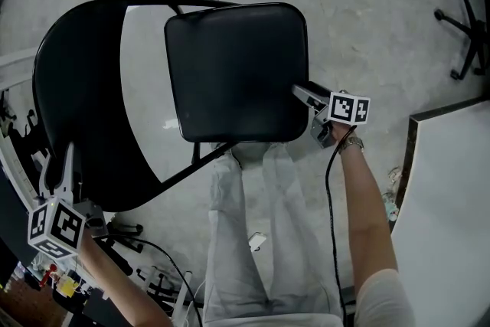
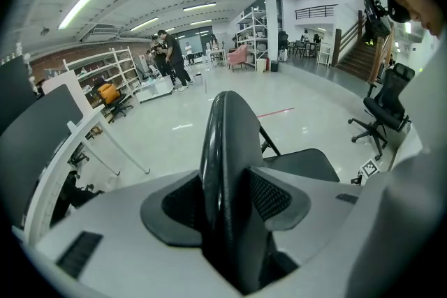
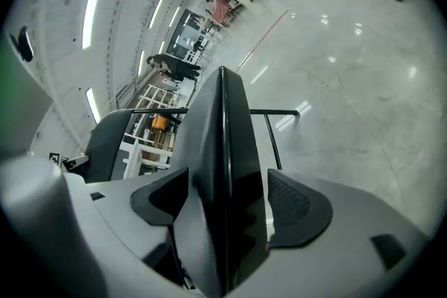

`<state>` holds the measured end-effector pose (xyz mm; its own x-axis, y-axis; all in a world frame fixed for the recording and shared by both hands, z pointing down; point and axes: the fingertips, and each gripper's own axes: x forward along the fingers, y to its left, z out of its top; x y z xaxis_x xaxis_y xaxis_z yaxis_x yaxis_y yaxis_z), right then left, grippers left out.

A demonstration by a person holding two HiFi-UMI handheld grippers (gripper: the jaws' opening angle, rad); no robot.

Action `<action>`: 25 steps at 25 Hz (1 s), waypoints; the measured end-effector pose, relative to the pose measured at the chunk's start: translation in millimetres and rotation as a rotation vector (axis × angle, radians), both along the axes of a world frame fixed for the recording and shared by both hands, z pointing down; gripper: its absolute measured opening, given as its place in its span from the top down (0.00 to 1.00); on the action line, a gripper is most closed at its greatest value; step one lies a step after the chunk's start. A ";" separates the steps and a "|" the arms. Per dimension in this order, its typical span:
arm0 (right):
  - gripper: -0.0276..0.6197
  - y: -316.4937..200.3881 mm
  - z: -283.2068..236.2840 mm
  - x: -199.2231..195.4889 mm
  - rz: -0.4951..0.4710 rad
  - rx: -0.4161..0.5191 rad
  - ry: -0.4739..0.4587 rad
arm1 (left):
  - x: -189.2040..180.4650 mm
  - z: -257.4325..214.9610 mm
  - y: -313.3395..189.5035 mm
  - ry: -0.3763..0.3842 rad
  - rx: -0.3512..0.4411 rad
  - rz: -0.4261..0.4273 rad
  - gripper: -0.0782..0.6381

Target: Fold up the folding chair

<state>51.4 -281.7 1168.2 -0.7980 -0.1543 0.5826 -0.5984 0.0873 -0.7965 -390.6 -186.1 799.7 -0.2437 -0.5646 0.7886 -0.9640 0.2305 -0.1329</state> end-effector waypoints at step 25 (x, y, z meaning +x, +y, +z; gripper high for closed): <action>0.45 14.5 -30.9 -45.4 -0.051 -0.030 -0.018 | -48.1 -8.8 11.8 0.052 0.036 0.019 0.59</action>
